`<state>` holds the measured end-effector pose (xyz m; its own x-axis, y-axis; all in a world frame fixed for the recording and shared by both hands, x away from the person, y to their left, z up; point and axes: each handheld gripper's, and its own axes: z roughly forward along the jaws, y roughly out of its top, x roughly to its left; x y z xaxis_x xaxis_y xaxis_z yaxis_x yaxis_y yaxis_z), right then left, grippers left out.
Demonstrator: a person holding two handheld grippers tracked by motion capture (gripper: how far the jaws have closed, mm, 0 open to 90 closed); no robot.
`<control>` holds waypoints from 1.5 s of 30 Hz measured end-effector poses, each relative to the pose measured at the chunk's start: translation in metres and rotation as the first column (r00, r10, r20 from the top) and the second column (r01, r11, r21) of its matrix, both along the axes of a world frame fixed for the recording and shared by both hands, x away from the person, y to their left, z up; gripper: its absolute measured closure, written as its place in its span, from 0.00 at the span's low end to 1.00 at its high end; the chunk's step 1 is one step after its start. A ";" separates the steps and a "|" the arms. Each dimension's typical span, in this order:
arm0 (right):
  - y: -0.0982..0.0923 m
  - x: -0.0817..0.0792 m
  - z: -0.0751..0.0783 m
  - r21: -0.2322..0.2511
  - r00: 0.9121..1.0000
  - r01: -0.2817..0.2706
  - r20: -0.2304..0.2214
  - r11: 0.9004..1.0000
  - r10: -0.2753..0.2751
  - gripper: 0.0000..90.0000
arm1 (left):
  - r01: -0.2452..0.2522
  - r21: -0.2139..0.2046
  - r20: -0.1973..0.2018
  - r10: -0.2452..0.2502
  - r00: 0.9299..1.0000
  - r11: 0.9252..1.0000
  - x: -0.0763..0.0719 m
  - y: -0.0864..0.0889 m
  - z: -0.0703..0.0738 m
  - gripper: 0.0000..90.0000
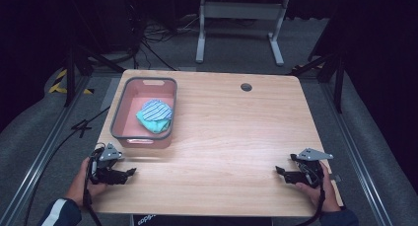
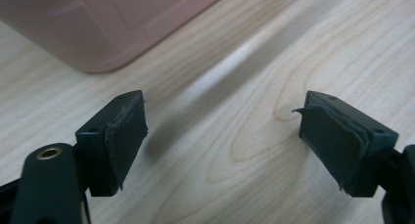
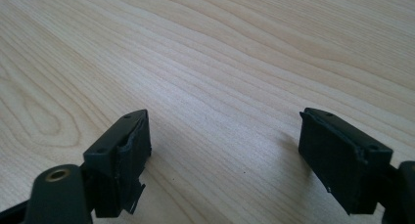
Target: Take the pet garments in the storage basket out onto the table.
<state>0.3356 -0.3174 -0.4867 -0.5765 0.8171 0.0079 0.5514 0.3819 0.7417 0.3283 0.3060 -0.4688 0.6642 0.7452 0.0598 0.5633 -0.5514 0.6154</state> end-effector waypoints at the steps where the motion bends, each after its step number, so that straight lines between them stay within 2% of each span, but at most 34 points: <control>1: 0.000 0.000 0.000 0.000 1.000 0.000 -0.001 1.000 0.000 0.22 | 0.013 -0.001 -0.005 -0.013 1.000 1.000 0.000 0.000 0.001 0.19; 2: 0.000 0.000 0.000 0.000 1.000 0.000 0.000 1.000 0.000 0.22 | 0.014 -0.016 -0.011 -0.015 1.000 1.000 -0.001 0.000 0.001 0.19; 4: 0.000 0.000 0.000 0.001 1.000 0.000 0.000 1.000 0.000 0.22 | 0.016 -0.008 -0.006 -0.016 1.000 1.000 -0.001 -0.001 0.004 0.19; 7: 0.000 0.000 0.000 0.000 1.000 0.000 0.000 1.000 0.000 0.22 | 0.029 -0.025 -0.003 -0.029 1.000 0.999 -0.002 0.002 0.006 0.19; 11: 0.000 0.000 0.000 0.000 1.000 0.000 0.000 1.000 0.000 0.22 | 0.012 -0.039 0.012 -0.011 1.000 0.999 -0.002 0.009 0.011 0.20; 19: 0.000 0.000 0.000 0.000 1.000 0.000 -0.001 1.000 0.000 0.22 | 0.016 -0.081 0.070 -0.011 0.997 0.997 -0.006 0.014 0.028 0.25; 22: 0.000 0.000 0.000 0.000 1.000 0.000 -0.001 1.000 0.000 0.22 | 0.017 -0.081 0.087 -0.010 0.996 0.997 -0.007 0.014 0.034 0.25; 27: 0.000 0.000 0.000 0.000 1.000 0.000 0.000 1.000 0.000 0.22 | 0.027 -0.096 0.138 -0.013 0.990 0.995 -0.009 0.016 0.048 0.27; 33: 0.000 0.000 0.000 0.000 1.000 0.000 0.000 1.000 0.000 0.22 | 0.041 -0.086 0.148 -0.028 0.989 0.995 -0.009 0.016 0.059 0.27; 40: 0.000 0.000 0.000 0.000 1.000 0.000 0.000 1.000 0.000 0.22 | 0.045 -0.094 0.154 -0.030 0.988 0.995 -0.005 0.012 0.071 0.26; 43: 0.000 0.000 0.000 0.000 1.000 0.000 0.000 1.000 0.000 0.22 | 0.048 -0.077 0.165 -0.034 0.986 0.996 0.000 0.007 0.078 0.25; 45: 0.000 0.000 0.000 0.000 1.000 -0.001 0.000 1.000 0.001 0.22 | 0.056 -0.081 0.167 -0.042 0.985 0.995 0.004 0.005 0.081 0.24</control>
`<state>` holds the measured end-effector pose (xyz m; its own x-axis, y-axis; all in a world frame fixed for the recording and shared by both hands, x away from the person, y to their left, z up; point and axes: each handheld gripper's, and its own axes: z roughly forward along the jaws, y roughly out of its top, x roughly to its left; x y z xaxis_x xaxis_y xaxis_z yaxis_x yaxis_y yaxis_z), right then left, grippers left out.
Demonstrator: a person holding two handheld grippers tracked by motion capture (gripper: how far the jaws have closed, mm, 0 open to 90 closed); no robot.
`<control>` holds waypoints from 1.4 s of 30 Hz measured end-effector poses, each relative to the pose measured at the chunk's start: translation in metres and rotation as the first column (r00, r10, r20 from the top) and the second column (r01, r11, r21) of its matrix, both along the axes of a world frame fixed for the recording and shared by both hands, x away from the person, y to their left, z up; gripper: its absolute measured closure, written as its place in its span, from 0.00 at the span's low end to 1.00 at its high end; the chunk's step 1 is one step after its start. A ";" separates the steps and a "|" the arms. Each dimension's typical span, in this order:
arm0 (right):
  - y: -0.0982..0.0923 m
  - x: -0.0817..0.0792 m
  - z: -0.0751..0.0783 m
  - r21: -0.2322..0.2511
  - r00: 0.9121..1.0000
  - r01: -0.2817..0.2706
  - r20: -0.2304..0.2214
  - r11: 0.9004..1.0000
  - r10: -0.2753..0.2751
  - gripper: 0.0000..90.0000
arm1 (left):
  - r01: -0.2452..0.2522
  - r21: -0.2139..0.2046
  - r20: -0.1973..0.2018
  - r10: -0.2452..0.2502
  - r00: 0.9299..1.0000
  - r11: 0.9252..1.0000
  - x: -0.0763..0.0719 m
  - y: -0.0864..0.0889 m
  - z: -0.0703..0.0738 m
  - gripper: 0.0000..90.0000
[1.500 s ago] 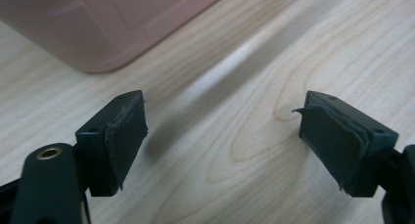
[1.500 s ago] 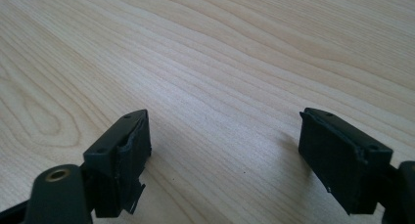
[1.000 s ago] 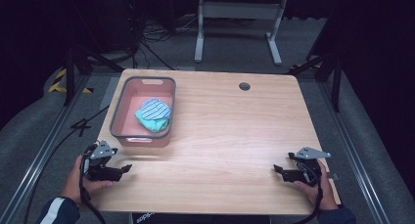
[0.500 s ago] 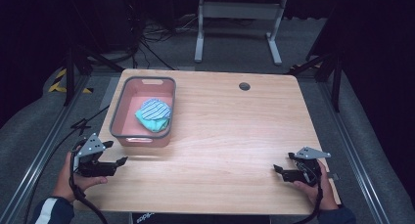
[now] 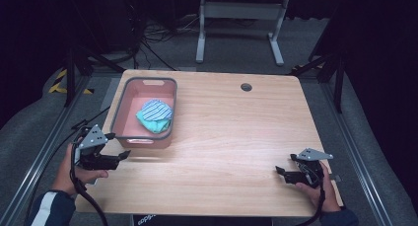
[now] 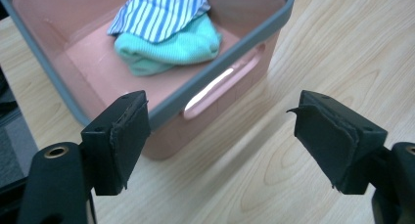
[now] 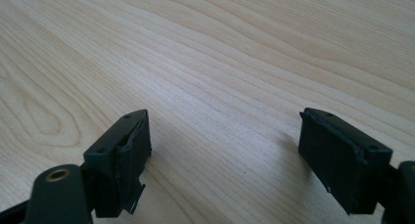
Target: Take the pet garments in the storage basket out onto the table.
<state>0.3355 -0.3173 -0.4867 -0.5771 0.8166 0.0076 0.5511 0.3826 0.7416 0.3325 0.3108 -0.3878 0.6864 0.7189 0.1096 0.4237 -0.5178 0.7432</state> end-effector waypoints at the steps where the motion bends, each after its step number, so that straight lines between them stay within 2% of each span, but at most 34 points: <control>1: 0.000 0.000 0.000 0.000 1.000 0.000 0.000 1.000 0.000 0.22 | 0.001 0.003 -0.003 -0.001 1.000 1.000 0.002 -0.002 0.001 0.24; 6: 0.000 0.000 0.000 0.000 1.000 0.000 0.000 1.000 0.000 0.22 | 0.003 0.022 0.006 -0.003 1.000 1.000 0.013 -0.009 0.010 0.24; 7: 0.000 0.000 0.000 0.001 1.000 0.000 0.000 1.000 0.000 0.22 | 0.004 0.015 0.000 -0.004 1.000 1.000 0.017 -0.011 0.011 0.23; 8: 0.000 0.000 0.000 0.001 1.000 0.000 0.000 1.000 0.000 0.22 | 0.003 0.028 -0.005 -0.002 1.000 1.000 0.023 -0.013 0.014 0.23; 11: 0.000 0.000 0.000 -0.001 1.000 0.004 -0.002 1.000 -0.004 0.22 | -0.003 0.029 -0.011 0.004 1.000 1.000 0.030 -0.016 0.016 0.23; 16: 0.000 0.000 0.000 -0.001 1.000 0.006 -0.002 1.000 -0.006 0.22 | -0.002 0.074 -0.036 0.004 0.999 0.997 0.049 -0.024 0.017 0.23; 22: 0.000 0.000 0.000 -0.001 1.000 0.006 0.001 1.000 -0.006 0.22 | -0.005 0.103 -0.065 0.012 0.998 0.995 0.070 -0.035 0.016 0.23; 24: 0.000 0.000 0.000 -0.001 1.000 0.006 0.001 1.000 -0.006 0.22 | -0.005 0.099 -0.066 0.011 0.998 0.995 0.076 -0.037 0.015 0.23; 26: 0.000 0.000 0.000 -0.002 1.000 0.006 0.001 1.000 -0.006 0.22 | 0.004 0.114 -0.088 0.006 0.996 0.994 0.085 -0.041 0.014 0.23; 31: 0.000 0.000 0.000 -0.001 1.000 0.006 0.000 1.000 -0.006 0.22 | 0.004 0.136 -0.113 0.012 0.994 0.991 0.104 -0.047 0.011 0.23; 34: 0.000 0.000 0.000 -0.001 1.000 0.006 0.001 1.000 -0.006 0.22 | 0.007 0.150 -0.147 0.015 0.989 0.989 0.117 -0.050 0.009 0.23; 36: 0.000 0.000 0.000 -0.001 1.000 0.006 0.000 1.000 -0.006 0.22 | -0.004 0.160 -0.143 0.027 0.989 0.987 0.122 -0.052 0.007 0.23; 39: 0.000 0.000 0.000 -0.001 1.000 0.005 0.001 1.000 -0.005 0.22 | 0.004 0.155 -0.158 0.021 0.987 0.988 0.131 -0.055 0.005 0.23; 42: 0.000 0.000 0.000 0.000 1.000 0.005 0.000 1.000 -0.005 0.22 | 0.009 0.180 -0.171 0.023 0.985 0.984 0.139 -0.058 0.002 0.26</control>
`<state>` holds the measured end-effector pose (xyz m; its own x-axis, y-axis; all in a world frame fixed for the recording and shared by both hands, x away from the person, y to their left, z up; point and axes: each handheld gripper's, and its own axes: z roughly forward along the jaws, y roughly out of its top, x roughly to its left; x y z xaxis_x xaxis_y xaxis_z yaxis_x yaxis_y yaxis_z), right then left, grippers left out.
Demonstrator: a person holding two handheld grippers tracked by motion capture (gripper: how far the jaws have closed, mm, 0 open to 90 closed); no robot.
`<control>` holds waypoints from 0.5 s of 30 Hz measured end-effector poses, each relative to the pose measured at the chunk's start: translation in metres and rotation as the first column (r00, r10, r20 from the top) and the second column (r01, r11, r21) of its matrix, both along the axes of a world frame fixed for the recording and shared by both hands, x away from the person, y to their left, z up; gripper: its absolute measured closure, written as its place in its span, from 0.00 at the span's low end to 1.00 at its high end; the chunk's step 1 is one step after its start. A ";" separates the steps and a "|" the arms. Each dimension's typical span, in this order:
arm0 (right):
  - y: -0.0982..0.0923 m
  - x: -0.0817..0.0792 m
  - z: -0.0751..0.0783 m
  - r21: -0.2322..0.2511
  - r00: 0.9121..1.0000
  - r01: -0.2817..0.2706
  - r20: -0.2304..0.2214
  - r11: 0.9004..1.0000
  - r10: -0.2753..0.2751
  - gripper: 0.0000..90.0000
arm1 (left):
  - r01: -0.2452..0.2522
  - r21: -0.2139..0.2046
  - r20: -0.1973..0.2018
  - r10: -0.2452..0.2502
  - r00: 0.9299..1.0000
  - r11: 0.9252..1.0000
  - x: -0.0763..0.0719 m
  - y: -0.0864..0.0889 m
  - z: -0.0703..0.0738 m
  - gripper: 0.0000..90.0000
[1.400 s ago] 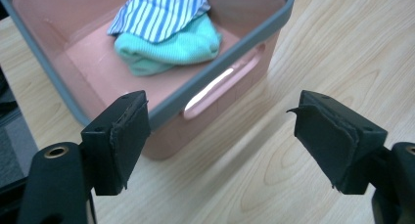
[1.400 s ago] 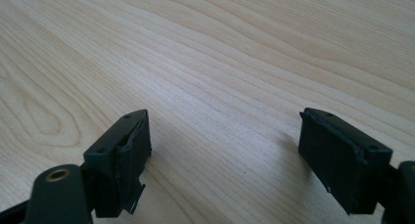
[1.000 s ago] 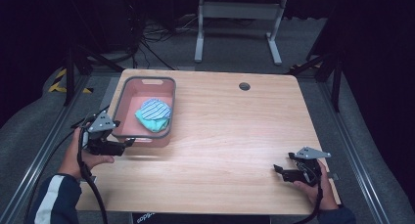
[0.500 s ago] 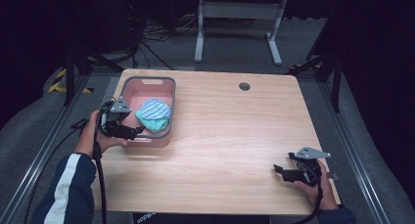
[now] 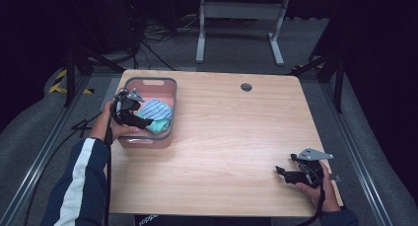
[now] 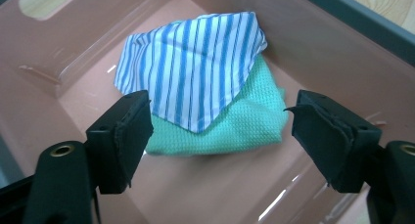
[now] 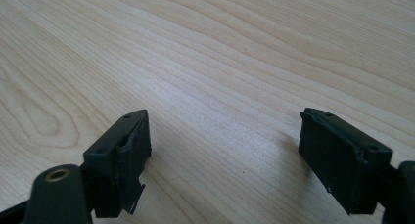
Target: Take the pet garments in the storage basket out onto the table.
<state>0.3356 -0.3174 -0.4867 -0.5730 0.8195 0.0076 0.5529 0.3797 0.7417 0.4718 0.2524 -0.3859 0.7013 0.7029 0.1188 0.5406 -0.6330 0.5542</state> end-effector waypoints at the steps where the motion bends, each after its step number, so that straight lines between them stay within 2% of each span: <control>1: 0.000 0.000 0.000 -0.001 1.000 -0.001 0.001 1.000 0.001 0.22 | 0.000 0.009 -0.011 0.000 1.000 1.000 0.003 -0.001 -0.001 0.26; 3: 0.000 0.000 0.000 0.000 1.000 0.000 0.000 1.000 0.000 0.22 | 0.001 0.032 -0.015 0.000 1.000 0.999 0.009 -0.003 -0.005 0.25; 5: 0.000 0.000 0.000 0.000 1.000 -0.001 0.000 1.000 0.001 0.22 | 0.003 0.037 -0.068 -0.001 0.998 0.999 0.017 -0.004 -0.010 0.24; 10: 0.000 0.000 0.000 0.000 1.000 -0.001 0.000 1.000 0.001 0.22 | 0.001 0.060 -0.104 0.006 0.995 0.998 0.032 -0.010 -0.018 0.22; 13: 0.000 0.000 0.000 -0.001 1.000 0.000 0.001 1.000 0.000 0.22 | 0.001 0.077 -0.139 0.009 0.990 0.997 0.039 -0.017 -0.023 0.21; 15: 0.000 0.000 0.000 0.000 1.000 -0.001 0.001 1.000 0.001 0.23 | 0.002 0.107 -0.158 0.015 0.987 0.994 0.044 -0.021 -0.027 0.20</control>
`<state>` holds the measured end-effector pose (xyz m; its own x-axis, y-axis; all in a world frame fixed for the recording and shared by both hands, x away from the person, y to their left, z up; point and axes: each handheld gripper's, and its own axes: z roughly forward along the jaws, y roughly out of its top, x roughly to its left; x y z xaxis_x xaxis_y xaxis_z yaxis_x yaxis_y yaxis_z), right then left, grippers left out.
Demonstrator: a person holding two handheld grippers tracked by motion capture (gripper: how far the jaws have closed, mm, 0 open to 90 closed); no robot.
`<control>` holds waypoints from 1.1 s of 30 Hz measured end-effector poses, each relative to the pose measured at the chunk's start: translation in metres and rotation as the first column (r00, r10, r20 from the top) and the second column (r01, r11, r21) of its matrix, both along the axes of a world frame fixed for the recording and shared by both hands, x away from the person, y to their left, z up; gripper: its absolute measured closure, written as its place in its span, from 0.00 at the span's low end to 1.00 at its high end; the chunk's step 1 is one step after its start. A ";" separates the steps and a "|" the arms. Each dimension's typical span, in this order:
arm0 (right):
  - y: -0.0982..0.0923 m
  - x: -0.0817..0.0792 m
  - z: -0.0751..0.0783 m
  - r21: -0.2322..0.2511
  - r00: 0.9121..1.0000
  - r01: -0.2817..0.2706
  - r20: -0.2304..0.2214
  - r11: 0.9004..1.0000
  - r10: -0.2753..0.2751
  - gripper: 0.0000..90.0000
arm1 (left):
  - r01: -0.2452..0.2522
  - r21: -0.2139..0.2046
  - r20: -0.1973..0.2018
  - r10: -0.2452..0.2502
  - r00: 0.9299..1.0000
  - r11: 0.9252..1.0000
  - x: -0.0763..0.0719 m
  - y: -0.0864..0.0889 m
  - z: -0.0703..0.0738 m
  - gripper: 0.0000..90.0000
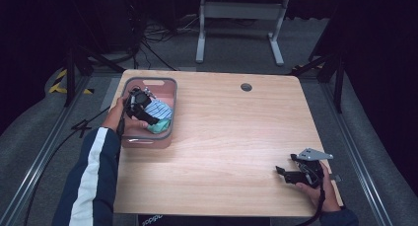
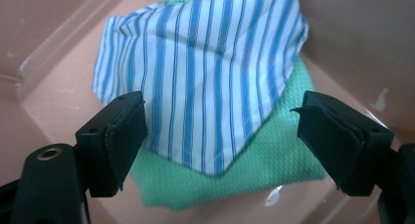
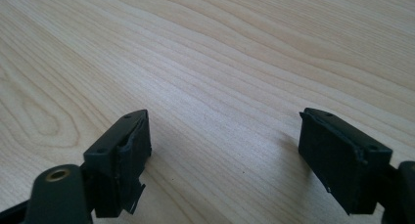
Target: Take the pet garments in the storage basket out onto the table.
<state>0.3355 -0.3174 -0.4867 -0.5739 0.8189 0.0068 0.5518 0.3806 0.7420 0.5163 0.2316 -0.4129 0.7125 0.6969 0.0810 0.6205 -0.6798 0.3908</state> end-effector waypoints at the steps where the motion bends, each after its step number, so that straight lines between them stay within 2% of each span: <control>1: 0.000 0.000 0.000 0.000 1.000 -0.001 0.000 1.000 0.001 0.23 | 0.002 0.011 -0.011 -0.002 1.000 1.000 0.003 -0.001 -0.002 0.20; 6: 0.000 0.000 0.000 -0.001 1.000 -0.003 0.000 1.000 0.003 0.23 | -0.019 0.044 -0.041 0.021 0.999 0.999 0.012 -0.005 -0.011 0.19; 8: 0.000 0.000 0.000 -0.001 1.000 -0.003 0.000 1.000 0.003 0.23 | -0.035 0.063 -0.078 0.040 0.996 0.997 0.017 -0.006 -0.017 0.18; 13: 0.000 0.000 0.000 -0.001 1.000 -0.003 0.000 1.000 0.003 0.23 | -0.035 0.093 -0.090 0.044 0.995 0.995 0.021 -0.009 -0.022 0.16; 15: 0.000 0.000 0.000 -0.001 1.000 -0.003 0.000 1.000 0.003 0.23 | -0.053 0.099 -0.099 0.063 0.993 0.994 0.023 -0.010 -0.023 0.16; 18: 0.000 0.000 0.000 -0.001 1.000 -0.003 0.001 1.000 0.003 0.23 | -0.058 0.092 -0.110 0.068 0.992 0.994 0.023 -0.011 -0.024 0.19; 21: 0.000 0.000 0.000 -0.001 1.000 -0.003 0.000 1.000 0.003 0.23 | -0.071 0.071 -0.131 0.080 0.988 0.995 0.023 -0.009 -0.023 0.25; 22: 0.000 0.000 0.000 -0.001 1.000 -0.003 0.001 1.000 0.003 0.23 | -0.071 0.071 -0.131 0.080 0.988 0.995 0.023 -0.009 -0.023 0.30; 23: 0.000 0.000 0.000 -0.001 1.000 -0.003 0.001 1.000 0.003 0.23 | -0.063 0.051 -0.160 0.070 0.985 0.997 0.023 -0.008 -0.022 0.37; 24: 0.000 0.000 0.000 -0.001 1.000 -0.003 0.001 1.000 0.003 0.23 | -0.056 0.048 -0.161 0.063 0.985 0.997 0.023 -0.008 -0.022 0.37; 26: 0.000 0.000 0.000 -0.001 1.000 -0.003 0.001 1.000 0.003 0.23 | -0.064 0.031 -0.173 0.068 0.983 0.997 0.021 -0.009 -0.021 0.46; 29: 0.000 0.000 0.000 -0.001 1.000 -0.003 0.001 1.000 0.003 0.23 | -0.037 0.034 -0.174 0.043 0.984 0.999 0.020 -0.009 -0.019 0.61; 32: 0.000 0.000 0.000 -0.001 1.000 -0.008 0.001 1.000 0.008 0.23 | -0.046 0.034 -0.169 0.051 0.984 0.998 0.019 -0.010 -0.019 0.65; 33: 0.000 -0.001 0.000 -0.002 1.000 -0.008 0.001 1.000 0.008 0.23 | -0.040 0.047 -0.158 0.047 0.986 0.998 0.019 -0.010 -0.019 0.66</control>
